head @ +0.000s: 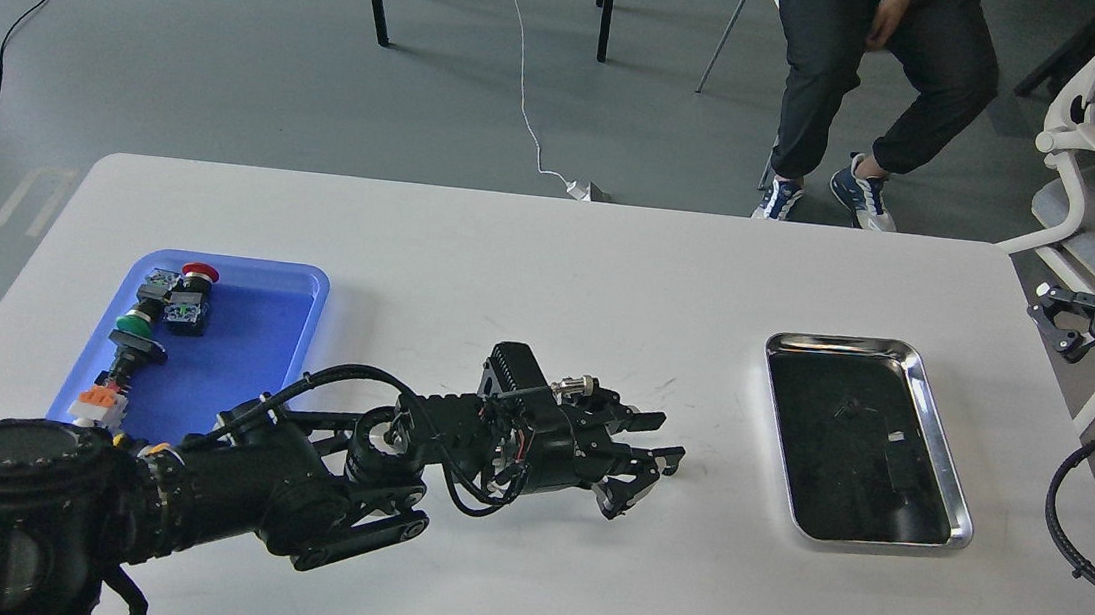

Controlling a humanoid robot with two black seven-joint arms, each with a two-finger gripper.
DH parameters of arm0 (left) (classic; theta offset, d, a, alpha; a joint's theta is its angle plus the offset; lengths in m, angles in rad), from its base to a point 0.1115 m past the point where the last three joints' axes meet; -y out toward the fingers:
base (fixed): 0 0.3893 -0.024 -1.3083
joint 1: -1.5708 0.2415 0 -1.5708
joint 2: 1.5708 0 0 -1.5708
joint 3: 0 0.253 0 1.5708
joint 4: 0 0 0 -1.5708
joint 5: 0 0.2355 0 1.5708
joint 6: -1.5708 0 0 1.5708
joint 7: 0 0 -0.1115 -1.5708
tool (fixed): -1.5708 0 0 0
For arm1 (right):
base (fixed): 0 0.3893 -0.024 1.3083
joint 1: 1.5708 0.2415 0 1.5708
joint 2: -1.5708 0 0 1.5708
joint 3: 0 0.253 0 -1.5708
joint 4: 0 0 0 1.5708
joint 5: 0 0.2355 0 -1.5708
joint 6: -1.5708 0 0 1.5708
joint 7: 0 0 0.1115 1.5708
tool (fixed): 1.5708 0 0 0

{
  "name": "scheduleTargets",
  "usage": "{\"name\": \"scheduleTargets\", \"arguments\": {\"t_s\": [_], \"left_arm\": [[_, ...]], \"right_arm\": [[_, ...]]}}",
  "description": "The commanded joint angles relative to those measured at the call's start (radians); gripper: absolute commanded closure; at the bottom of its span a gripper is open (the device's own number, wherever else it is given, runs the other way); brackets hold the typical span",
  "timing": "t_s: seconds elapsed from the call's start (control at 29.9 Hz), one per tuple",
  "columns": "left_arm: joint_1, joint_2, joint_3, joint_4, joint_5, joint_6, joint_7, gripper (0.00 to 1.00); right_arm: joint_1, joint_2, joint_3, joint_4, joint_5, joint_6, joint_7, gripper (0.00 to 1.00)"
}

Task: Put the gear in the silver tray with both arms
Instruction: 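Carry the second gear with the left gripper toward the silver tray, then release the gear on the table beside the silver tray and lift the left gripper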

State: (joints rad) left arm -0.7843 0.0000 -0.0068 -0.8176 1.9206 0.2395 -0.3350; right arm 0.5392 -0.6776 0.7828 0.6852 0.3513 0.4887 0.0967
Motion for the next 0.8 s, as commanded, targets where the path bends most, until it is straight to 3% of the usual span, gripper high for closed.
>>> {"name": "scheduleTargets", "arguments": {"t_s": [0.0,0.2,0.37,0.57,0.67,0.77], "left_arm": [[-0.026,0.000,-0.031,0.000,-0.055,0.003,-0.007,0.33],[-0.121,0.000,-0.182,0.003,-0.214,-0.003,0.001,0.22],[-0.167,0.000,-0.277,0.021,-0.544,-0.003,0.005,0.17],[-0.196,0.165,-0.298,0.047,-1.131,-0.012,0.016,0.09],[-0.211,0.227,-0.300,0.110,-1.401,-0.064,0.014,0.06],[-0.224,0.281,-0.300,0.187,-1.618,-0.207,0.016,0.04]], "right_arm": [[0.004,-0.005,-0.001,0.011,0.000,0.000,0.000,0.04],[0.025,-0.025,-0.002,0.085,-0.003,0.000,-0.002,0.04],[0.054,-0.031,-0.004,0.198,-0.144,0.000,-0.006,0.04],[0.106,-0.023,-0.005,0.379,-0.400,-0.001,-0.022,0.04],[0.172,-0.030,-0.065,0.436,-0.517,-0.022,-0.046,0.04],[0.351,-0.034,-0.283,0.482,-0.619,-0.030,-0.075,0.04]]}}
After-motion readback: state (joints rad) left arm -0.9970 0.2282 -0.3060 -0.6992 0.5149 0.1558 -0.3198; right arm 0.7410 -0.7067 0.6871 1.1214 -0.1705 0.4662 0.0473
